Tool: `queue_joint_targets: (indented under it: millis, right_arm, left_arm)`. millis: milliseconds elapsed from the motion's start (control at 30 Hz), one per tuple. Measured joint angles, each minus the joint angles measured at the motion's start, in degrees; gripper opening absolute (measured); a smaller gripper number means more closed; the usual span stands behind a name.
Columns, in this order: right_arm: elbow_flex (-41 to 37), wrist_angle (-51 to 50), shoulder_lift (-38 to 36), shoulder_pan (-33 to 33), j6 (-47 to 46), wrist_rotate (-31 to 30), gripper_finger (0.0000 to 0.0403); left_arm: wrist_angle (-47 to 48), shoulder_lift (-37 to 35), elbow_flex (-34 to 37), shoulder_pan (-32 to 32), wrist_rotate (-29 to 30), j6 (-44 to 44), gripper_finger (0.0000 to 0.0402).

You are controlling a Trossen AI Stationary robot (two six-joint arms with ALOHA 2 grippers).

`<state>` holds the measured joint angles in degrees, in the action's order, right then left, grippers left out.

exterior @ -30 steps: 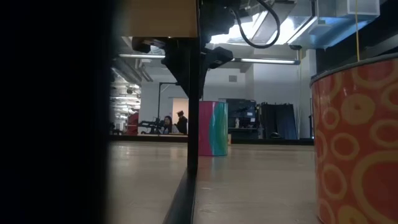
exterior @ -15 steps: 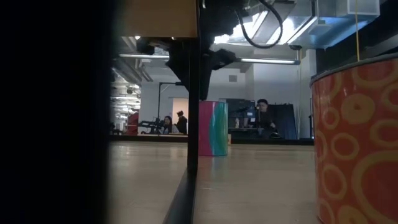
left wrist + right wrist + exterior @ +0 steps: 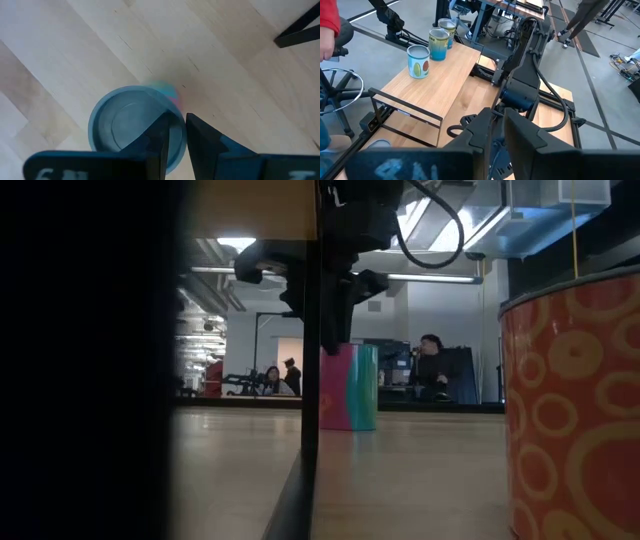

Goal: Pick and place cans onto a shelf
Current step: Put the canned chicken soup on the shelf

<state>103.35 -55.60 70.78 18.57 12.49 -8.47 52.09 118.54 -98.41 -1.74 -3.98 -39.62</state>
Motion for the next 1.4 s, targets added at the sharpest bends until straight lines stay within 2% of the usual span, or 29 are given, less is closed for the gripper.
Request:
queue_joint_targets:
  millis: [167, 333, 633, 767, 900, 1300, 1400]
  right_arm:
    - [0.0, -0.01, 0.0, 0.0, 0.0, 0.0, 0.0056]
    - [0.0, 0.0, 0.0, 0.0, -0.01, 0.01, 0.0056]
    - [0.0, -0.01, 0.0, 0.0, -0.02, 0.02, 0.0056]
    - [0.0, -0.03, -0.02, 0.0, 0.0, 0.04, 0.0056]
    - [0.0, -0.05, -0.02, -0.02, 0.0, 0.04, 0.0056]
    - [0.0, -0.1, -0.02, 0.0, 0.0, 0.04, 0.0056]
    - [0.0, -0.25, -0.04, -0.02, 0.0, 0.04, 0.0056]
  left_arm:
    - [-0.1, 0.0, 0.02, 0.02, 1.16, 0.07, 0.005]
    - [-0.07, 0.0, 0.04, 0.04, 2.86, 0.54, 0.0009]
    - [3.77, -1.59, -1.77, 0.15, 4.16, 6.0, 0.0003]
    - [8.12, -2.9, -5.19, 0.11, 7.81, 6.57, 0.0002]
    - [12.6, -3.06, -10.15, 0.13, 8.94, 8.28, 0.0002]
    - [34.62, -3.17, -35.94, -1.05, 9.31, 15.71, 0.0001]
    - [34.89, -6.12, -34.66, -1.92, 8.98, 18.71, 0.0001]
